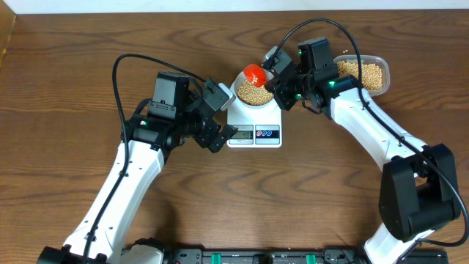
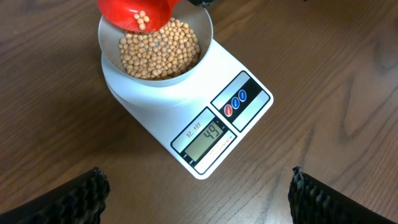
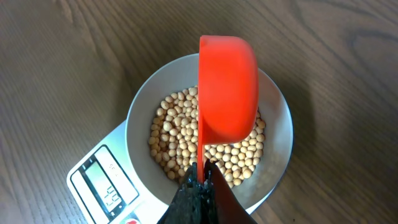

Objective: Scoop item into bowl and weigh 50g on scale
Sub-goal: 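Hold the red scoop tilted above the bowl with the right gripper, then carry the red scoop right over the soybean tub with the right gripper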

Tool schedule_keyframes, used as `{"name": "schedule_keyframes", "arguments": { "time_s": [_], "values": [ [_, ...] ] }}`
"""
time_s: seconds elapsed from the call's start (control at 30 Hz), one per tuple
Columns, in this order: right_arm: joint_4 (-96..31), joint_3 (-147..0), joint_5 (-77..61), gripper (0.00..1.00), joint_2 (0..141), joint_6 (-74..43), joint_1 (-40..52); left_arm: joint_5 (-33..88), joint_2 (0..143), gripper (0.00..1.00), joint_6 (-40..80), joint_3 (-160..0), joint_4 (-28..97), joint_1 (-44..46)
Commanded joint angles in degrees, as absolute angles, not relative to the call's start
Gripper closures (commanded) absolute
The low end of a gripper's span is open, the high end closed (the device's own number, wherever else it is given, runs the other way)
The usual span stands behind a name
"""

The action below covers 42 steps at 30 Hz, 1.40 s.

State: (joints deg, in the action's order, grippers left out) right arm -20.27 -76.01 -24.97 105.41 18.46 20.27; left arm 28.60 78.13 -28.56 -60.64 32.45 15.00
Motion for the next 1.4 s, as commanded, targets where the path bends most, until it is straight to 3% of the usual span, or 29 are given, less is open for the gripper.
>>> {"name": "schedule_keyframes", "arguments": {
  "time_s": [0.0,1.1,1.37],
  "values": [
    [-20.4,-76.0,-25.0,0.99,105.6,17.8,20.3,28.9,78.2,0.05,-29.1,-60.2,32.5,15.0],
    [-21.3,-76.0,-24.0,0.99,105.7,17.7,20.3,28.9,78.2,0.05,-29.1,-60.2,32.5,15.0],
    [-21.1,-76.0,-25.9,0.99,105.7,11.1,20.3,28.9,78.2,0.05,-29.1,-60.2,32.5,15.0]
  ]
}}
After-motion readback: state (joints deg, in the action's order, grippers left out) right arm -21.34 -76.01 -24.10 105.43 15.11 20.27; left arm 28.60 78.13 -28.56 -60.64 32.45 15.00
